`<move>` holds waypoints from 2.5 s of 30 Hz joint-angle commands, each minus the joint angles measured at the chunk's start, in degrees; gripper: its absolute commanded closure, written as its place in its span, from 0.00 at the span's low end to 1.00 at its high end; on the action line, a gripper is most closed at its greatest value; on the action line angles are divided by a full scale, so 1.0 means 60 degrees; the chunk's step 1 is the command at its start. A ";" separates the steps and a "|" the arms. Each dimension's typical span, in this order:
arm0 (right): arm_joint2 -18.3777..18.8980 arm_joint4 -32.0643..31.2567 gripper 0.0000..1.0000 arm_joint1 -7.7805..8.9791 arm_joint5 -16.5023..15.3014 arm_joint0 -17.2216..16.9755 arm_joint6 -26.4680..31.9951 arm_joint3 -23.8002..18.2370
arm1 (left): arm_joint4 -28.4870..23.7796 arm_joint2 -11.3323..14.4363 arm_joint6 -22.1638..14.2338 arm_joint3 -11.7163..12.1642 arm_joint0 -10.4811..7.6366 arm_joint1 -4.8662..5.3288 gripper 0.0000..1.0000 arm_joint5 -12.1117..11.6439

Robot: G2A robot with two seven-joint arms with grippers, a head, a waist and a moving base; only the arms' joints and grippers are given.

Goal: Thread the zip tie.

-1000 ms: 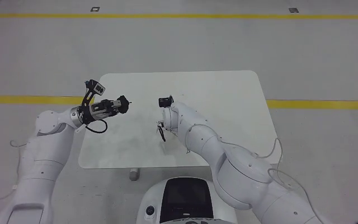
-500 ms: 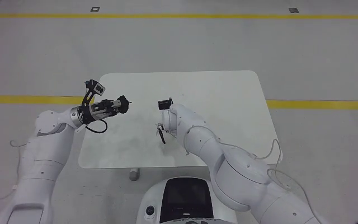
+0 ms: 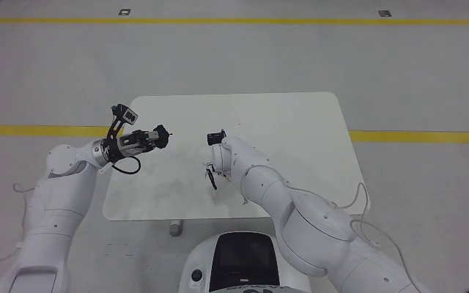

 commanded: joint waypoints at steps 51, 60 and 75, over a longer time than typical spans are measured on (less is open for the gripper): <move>0.0801 -0.0468 1.00 0.0480 -0.0094 -0.0385 -0.0748 -0.0651 | 0.0000 0.0000 0.0000 0.0000 0.0000 0.0000 1.00 0.0000; 0.0792 -0.0852 1.00 0.0574 -0.0070 -0.0597 -0.0437 -0.0982 | 0.0000 0.0000 0.0000 0.0000 0.0000 0.0000 1.00 0.0000; 0.1095 -0.1198 0.54 0.0708 0.0000 -0.0667 -0.0848 -0.1308 | 0.0000 0.0000 0.0000 0.0000 0.0000 0.0000 1.00 0.0000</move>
